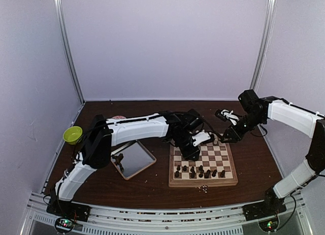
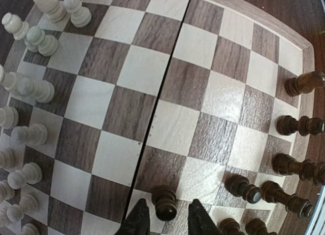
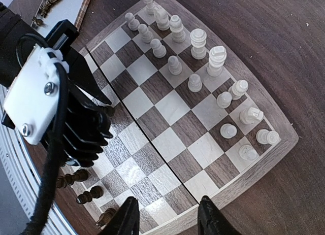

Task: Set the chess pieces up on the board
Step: Place the pawn on the chessboard.

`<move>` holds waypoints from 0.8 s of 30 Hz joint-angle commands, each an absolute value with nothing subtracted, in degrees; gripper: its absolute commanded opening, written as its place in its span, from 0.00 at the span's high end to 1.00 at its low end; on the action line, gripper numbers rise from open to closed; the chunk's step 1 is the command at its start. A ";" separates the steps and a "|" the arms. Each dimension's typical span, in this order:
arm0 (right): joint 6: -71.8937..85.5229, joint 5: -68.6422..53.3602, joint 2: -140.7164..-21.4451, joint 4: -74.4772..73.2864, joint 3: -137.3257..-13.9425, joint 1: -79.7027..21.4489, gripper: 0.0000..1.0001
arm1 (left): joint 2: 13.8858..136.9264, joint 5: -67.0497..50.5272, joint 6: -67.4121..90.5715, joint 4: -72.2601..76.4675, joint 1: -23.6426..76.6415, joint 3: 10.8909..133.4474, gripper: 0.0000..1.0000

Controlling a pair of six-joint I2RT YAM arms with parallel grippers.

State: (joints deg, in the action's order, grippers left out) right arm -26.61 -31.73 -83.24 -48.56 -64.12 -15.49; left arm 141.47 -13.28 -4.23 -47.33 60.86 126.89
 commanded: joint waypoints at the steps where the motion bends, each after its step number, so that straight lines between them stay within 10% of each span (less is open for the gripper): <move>1: -26.34 -31.33 -82.87 -48.08 -64.57 -15.30 0.59 | 140.94 -13.51 -4.42 -47.20 61.08 129.10 0.69; 24: -32.60 -17.46 -92.59 -49.03 -72.07 -37.28 0.58 | 95.86 4.80 -1.50 -28.24 42.69 86.62 0.51</move>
